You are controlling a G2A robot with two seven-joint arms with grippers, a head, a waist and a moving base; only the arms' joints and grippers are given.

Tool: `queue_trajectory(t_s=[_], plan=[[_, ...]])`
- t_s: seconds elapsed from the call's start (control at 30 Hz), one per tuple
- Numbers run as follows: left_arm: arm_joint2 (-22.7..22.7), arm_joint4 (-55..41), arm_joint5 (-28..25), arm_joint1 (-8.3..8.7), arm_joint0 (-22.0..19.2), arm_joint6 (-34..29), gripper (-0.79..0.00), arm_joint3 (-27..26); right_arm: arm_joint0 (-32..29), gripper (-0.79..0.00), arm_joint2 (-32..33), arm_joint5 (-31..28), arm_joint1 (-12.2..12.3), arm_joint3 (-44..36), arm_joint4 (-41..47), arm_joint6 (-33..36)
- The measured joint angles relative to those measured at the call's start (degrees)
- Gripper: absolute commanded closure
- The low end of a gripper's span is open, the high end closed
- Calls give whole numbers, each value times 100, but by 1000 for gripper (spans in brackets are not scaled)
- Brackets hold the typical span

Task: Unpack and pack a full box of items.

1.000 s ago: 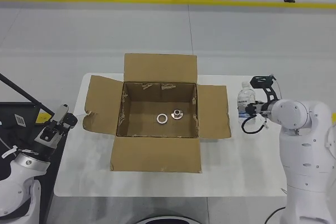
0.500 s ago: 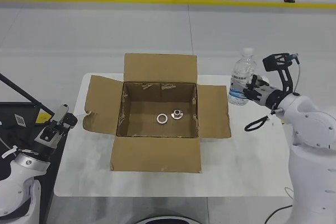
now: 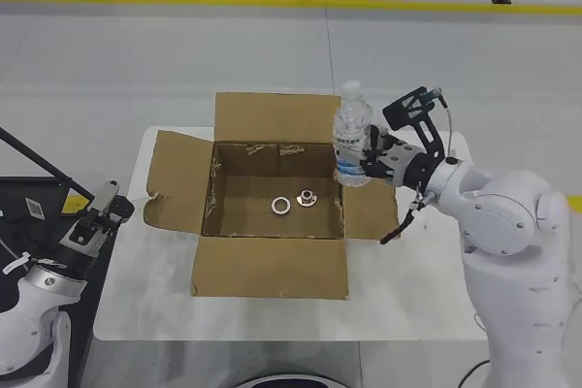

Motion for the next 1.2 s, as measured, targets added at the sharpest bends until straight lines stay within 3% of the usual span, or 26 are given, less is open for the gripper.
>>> queue_trajectory(t_s=[0.43,1.2], plan=[[0,0,0,0,0,0,-785,0,1572,0,-2559,-1148,-396,2136,-197,31],[0,0,0,0,0,0,-785,0,1571,0,-2539,-1145,-396,2124,-201,27]])
